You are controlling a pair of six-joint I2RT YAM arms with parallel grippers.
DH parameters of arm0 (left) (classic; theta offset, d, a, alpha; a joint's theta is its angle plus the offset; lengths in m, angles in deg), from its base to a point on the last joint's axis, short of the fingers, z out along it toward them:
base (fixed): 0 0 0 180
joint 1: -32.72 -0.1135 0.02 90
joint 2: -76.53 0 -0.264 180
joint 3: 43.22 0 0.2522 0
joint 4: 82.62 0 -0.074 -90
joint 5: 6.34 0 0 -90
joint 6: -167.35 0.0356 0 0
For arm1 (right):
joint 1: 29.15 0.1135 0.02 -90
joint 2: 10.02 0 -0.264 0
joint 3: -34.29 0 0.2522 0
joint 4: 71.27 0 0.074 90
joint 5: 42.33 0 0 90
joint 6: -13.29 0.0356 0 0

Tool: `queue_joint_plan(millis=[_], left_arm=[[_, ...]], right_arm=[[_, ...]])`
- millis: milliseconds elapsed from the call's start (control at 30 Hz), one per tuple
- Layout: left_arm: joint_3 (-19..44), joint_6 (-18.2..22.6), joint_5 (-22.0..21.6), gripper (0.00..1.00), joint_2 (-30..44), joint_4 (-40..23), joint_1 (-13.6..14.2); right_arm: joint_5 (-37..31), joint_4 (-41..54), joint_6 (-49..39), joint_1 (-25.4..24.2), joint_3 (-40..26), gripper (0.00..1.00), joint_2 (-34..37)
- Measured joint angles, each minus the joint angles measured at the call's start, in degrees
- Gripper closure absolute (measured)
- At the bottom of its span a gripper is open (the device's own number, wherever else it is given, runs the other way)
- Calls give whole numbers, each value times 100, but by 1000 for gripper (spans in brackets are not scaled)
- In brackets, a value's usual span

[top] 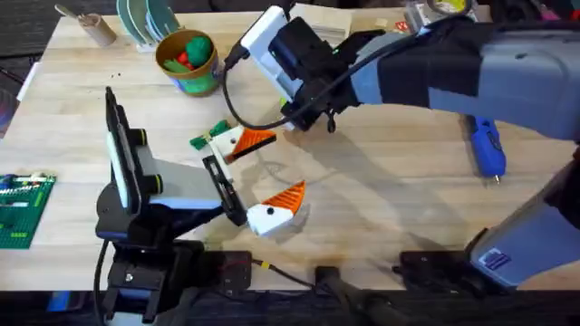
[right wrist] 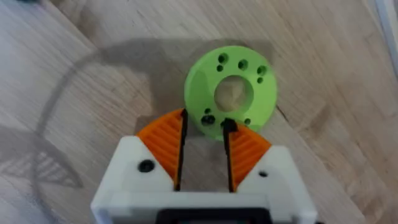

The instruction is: Pick up the gripper from the table and insert it into the empty holder that is missing its gripper. Then pick up a screw, insert it into the mounting hole, and use the screwdriver to tighten it. Finally, clean up the table by picking up the vegetable and placing it into the bucket.

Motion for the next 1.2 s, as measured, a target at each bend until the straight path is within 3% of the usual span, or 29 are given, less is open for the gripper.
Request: queue_joint_plan(millis=[567, 800, 1067, 1200], left_arm=[[0, 0, 1, 8, 2, 0, 0], [0, 0, 1, 8, 2, 0, 0], [0, 0, 0, 8, 2, 1, 0], [0, 0, 1, 8, 0, 0, 0]], right_arm=[[-54, -109, -2, 83, 0, 620, 56], [-113, -118, 0, 83, 0, 793, 56], [-148, -125, -4, 81, 0, 894, 56], [-161, -151, -21, 79, -2, 990, 56]])
